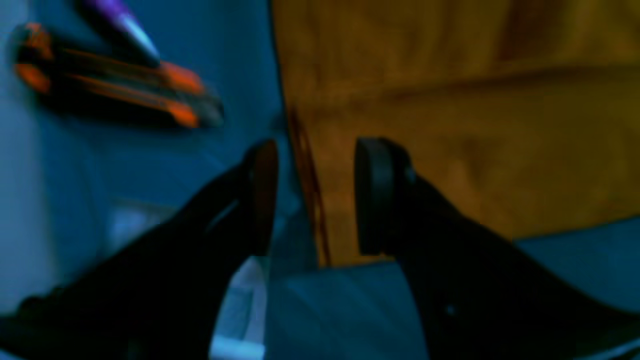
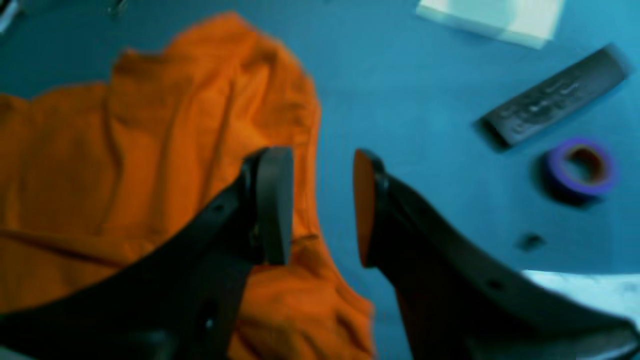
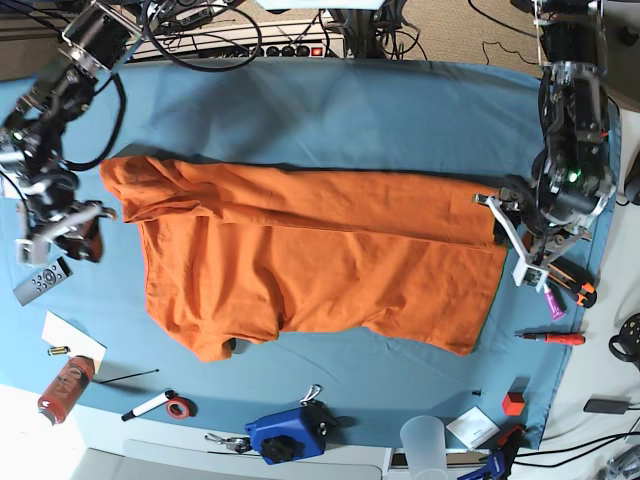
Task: Layout the t-shirt on the table in an organized manner, then fold the t-shirt properly
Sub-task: 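Regrasp the shirt corners with both grippers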
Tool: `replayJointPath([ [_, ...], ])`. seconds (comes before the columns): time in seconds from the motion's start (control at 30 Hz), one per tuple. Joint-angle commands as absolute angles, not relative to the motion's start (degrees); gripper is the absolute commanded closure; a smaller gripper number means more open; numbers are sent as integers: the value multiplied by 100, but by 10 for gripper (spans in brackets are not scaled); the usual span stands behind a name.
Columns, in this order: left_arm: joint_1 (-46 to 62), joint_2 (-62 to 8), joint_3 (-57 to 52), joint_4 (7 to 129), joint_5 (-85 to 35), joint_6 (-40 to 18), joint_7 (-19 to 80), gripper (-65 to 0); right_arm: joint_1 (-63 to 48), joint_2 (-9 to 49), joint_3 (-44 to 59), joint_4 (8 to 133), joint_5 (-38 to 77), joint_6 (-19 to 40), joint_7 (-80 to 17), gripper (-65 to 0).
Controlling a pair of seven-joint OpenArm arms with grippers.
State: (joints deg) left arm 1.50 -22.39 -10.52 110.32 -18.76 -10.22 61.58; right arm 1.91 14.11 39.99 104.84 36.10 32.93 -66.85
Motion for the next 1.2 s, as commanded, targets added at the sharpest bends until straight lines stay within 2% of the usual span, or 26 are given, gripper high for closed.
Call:
replayJointPath([
  [0.0,268,-2320,-1251,11338,-1863,-1009,6110,-260,252,1507,4202,10600,3774,3354,-6740,-204],
  [0.13,1059,-2320,-2029,12033,-2036,-1035,6101,-260,-14,1522,4945,10602,4355,3472,-7052,-205],
  [0.27,1651,-2320,-2842,12394,-2198,-1116,6080,-260,-648,1522,5336,10602,4394,3472,-7052,-207],
  [0.37,1925,-2320,-3441,12414,-2558,-1347,6084,-260,-1105,1485,5317,10597,4392,3472,-7043,-274],
  [0.47,2106,-2320,-3830,12414,-3006,-1559,6086,-260,-1291,1387,5280,10488,4392,3472,-6947,-288],
  [0.63,2189,-2318,-3916,12414,-3050,-1636,6082,-260,-1164,1319,5074,9594,4388,3476,-6702,-288],
  [0.8,2191,-2318,-3916,12414,-3048,-1636,6047,-260,-816,1319,4729,8597,4584,3911,-6569,-288],
  [0.93,2191,-2318,-3916,12414,-3046,-1634,6045,-260,-663,1317,4639,8562,5100,4000,-6777,-288],
  [1.17,2191,-2316,-3913,12414,-3155,-1632,6042,-260,-585,1315,4442,8560,4954,4000,-6792,-287],
])
